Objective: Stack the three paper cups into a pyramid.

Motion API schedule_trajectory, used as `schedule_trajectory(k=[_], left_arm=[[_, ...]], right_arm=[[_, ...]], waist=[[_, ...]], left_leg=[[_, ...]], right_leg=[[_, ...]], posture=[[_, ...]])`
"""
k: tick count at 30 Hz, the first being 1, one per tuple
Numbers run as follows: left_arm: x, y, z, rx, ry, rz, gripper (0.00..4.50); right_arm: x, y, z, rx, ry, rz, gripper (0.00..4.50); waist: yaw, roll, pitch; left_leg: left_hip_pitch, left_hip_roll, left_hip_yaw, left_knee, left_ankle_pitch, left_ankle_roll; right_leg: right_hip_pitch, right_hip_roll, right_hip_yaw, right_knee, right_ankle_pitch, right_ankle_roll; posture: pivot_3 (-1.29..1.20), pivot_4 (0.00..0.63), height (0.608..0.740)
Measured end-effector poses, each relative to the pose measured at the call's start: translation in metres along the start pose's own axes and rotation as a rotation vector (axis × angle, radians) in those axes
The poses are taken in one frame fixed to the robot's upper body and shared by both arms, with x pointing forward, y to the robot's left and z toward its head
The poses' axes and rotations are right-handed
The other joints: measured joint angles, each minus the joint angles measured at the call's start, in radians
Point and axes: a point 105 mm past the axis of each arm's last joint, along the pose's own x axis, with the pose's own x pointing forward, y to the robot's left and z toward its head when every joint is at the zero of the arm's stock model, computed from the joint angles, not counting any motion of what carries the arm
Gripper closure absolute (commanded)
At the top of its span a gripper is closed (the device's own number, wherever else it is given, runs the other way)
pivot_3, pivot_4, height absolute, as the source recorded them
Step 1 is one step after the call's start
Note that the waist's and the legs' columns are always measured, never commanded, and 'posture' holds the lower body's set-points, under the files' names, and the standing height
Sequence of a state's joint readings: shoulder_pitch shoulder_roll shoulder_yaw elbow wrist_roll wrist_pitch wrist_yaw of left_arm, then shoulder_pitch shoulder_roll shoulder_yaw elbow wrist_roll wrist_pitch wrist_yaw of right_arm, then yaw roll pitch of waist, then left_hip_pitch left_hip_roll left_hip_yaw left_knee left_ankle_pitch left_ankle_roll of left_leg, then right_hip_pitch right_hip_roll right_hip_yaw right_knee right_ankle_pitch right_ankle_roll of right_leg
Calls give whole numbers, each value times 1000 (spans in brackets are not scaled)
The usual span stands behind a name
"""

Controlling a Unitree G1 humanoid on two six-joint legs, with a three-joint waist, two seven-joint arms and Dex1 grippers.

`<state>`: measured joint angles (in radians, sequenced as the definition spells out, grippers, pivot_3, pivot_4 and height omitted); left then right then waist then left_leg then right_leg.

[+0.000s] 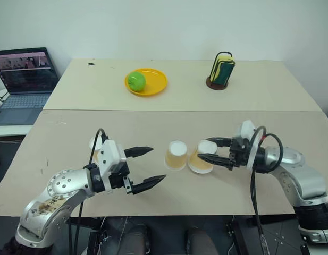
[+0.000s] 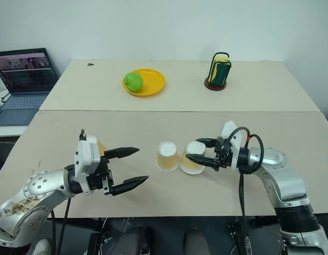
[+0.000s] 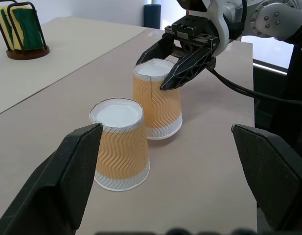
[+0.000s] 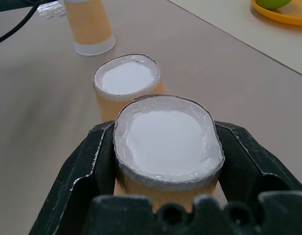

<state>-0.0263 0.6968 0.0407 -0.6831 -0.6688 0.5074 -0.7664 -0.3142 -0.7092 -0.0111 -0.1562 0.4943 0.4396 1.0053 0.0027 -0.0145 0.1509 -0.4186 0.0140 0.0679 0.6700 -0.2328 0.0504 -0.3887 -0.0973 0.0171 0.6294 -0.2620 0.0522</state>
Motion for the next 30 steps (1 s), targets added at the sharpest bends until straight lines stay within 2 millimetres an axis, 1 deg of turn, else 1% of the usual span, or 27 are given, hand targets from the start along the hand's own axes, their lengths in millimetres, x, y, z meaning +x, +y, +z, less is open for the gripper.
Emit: schedule_trajectory(k=[5, 14, 22, 30], left_arm=[[-1, 0, 0, 1, 0, 0, 0], [-4, 0, -2, -1, 6, 8, 0], [-4, 0, -2, -5, 8, 11, 0], [-3, 2, 3, 12, 2, 19, 0]], right_arm=[[3, 0, 1, -10, -16, 12, 1902], [13, 4, -6, -11, -9, 28, 1902], [14, 3, -9, -17, -5, 19, 1902], [14, 2, -10, -19, -5, 13, 1902]], waist=[[0, 0, 0], [0, 0, 0], [0, 0, 0], [0, 0, 0]], left_leg=[[0, 0, 0, 0, 0, 0], [0, 0, 0, 0, 0, 0], [0, 0, 0, 0, 0, 0], [0, 0, 0, 0, 0, 0]], right_leg=[[0, 0, 0, 0, 0, 0], [0, 0, 0, 0, 0, 0], [0, 0, 0, 0, 0, 0], [0, 0, 0, 0, 0, 0]], posture=[[0, 150, 735], [0, 150, 735], [0, 150, 735], [0, 150, 735]])
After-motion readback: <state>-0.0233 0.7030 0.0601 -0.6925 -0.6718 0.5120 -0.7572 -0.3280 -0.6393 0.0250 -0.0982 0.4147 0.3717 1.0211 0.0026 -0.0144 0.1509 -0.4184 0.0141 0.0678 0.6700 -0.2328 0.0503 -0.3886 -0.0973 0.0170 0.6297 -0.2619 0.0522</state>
